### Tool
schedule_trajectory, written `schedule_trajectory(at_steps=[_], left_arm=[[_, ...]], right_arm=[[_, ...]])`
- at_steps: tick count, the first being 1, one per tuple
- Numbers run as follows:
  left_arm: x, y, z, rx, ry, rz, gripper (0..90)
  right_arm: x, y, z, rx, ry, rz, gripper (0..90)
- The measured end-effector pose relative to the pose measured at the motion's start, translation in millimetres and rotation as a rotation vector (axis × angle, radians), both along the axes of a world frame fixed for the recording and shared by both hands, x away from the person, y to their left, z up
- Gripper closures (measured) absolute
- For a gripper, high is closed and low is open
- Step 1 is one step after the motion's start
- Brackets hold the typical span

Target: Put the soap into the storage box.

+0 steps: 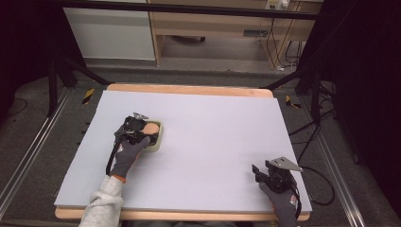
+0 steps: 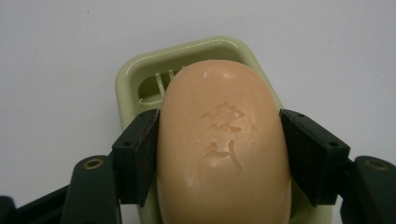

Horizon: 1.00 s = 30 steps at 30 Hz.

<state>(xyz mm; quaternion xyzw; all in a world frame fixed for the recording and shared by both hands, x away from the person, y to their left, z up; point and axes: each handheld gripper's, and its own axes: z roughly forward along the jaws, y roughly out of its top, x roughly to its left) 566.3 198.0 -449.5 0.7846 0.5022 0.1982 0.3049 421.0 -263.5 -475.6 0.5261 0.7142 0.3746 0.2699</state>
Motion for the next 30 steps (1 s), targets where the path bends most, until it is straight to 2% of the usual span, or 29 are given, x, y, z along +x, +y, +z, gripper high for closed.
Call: schedule_trajectory(at_steps=[5, 8, 13, 20, 30], left_arm=[[-1.0, -0.4, 0.5, 0.007, -0.001, -0.002, 31.0], [-3.2, 0.2, 4.8, -0.013, -0.02, -0.006, 25.6], [-10.3, -0.8, 14.1, -0.044, -0.054, -0.019, 24.7], [-24.5, -0.9, 23.3, -0.043, -0.094, -0.044, 23.2], [-50.4, 0.0, 26.5, -0.046, -0.142, -0.088, 21.5]], right_arm=[[-0.3, 0.2, 0.1, 0.001, 0.0, 0.0, 42.5], [-0.5, 0.2, 0.4, 0.004, -0.001, 0.0, 42.4], [-1.0, -0.1, 0.6, 0.003, -0.003, -0.001, 42.2], [-1.0, -1.6, 0.6, 0.008, -0.004, -0.011, 41.2], [-1.4, -3.2, 0.5, 0.012, 0.001, -0.028, 34.4]])
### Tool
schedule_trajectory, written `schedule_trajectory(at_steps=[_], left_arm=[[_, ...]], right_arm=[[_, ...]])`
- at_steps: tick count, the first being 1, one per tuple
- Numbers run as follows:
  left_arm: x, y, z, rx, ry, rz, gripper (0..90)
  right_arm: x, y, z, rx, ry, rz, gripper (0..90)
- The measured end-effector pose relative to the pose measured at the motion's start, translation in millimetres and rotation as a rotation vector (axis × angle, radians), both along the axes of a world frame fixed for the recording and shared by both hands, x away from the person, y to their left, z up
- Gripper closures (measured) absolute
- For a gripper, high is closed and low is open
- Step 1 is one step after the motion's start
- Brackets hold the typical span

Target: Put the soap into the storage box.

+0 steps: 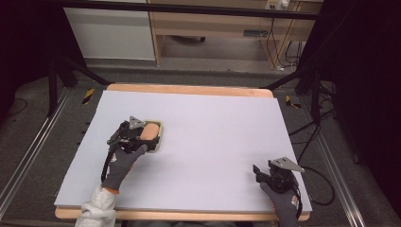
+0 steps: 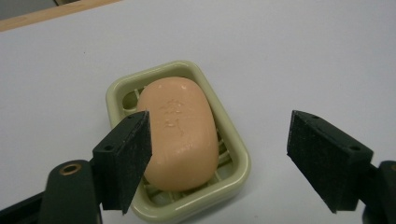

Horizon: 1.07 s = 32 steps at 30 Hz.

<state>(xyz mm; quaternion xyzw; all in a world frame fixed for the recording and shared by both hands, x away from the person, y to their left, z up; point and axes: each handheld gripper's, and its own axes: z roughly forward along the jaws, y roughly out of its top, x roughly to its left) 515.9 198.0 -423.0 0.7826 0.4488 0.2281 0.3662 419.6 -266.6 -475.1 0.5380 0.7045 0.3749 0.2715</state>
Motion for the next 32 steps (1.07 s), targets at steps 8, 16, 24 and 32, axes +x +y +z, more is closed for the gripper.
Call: schedule_trajectory(at_steps=[8, 16, 24, 32], left_arm=[[-21.6, 8.4, -0.5, -0.027, -0.032, -0.004, 18.6], [-44.4, 16.2, -9.3, -0.016, -0.05, -0.007, 15.0], [-62.1, 35.8, -18.7, -0.032, -0.062, 0.021, 13.4], [-68.8, 52.4, -28.3, -0.03, -0.04, 0.05, 14.4]], right_arm=[[-0.1, -3.5, -0.8, -0.001, 0.002, -0.017, 29.4], [-0.9, -5.1, -1.0, 0.001, 0.0, -0.027, 26.3], [-1.3, -7.2, -1.9, -0.003, 0.0, -0.035, 24.9], [-1.6, -9.6, -2.7, 0.003, 0.008, -0.04, 24.1]])
